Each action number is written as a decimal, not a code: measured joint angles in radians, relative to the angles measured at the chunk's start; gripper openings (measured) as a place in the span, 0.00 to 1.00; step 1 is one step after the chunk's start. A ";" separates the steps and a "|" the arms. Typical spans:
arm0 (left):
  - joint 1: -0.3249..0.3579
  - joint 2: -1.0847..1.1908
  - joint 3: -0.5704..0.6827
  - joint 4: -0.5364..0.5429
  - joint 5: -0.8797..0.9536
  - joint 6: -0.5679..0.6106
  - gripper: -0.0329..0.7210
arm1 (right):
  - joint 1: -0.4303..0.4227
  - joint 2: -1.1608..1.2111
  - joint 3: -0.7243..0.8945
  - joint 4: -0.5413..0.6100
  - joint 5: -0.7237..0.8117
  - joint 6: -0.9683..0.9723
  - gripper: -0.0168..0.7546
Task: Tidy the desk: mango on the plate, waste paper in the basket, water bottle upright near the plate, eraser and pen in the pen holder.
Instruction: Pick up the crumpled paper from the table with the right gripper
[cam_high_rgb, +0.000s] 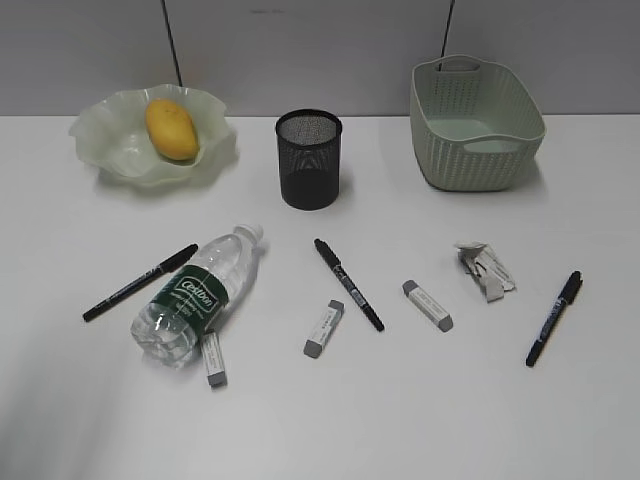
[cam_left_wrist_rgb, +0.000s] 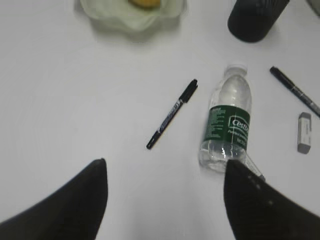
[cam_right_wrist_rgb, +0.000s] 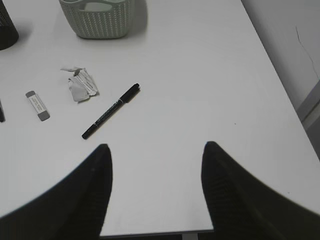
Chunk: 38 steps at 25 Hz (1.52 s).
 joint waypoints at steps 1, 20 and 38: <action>0.000 -0.080 0.032 0.000 -0.014 0.000 0.77 | 0.000 0.000 0.000 0.000 0.000 0.000 0.61; -0.001 -0.544 0.139 0.056 0.181 0.000 0.72 | 0.000 0.012 0.000 0.043 0.000 0.000 0.61; -0.001 -0.544 0.140 0.055 0.183 0.000 0.72 | 0.000 0.735 -0.098 0.082 -0.470 -0.015 0.61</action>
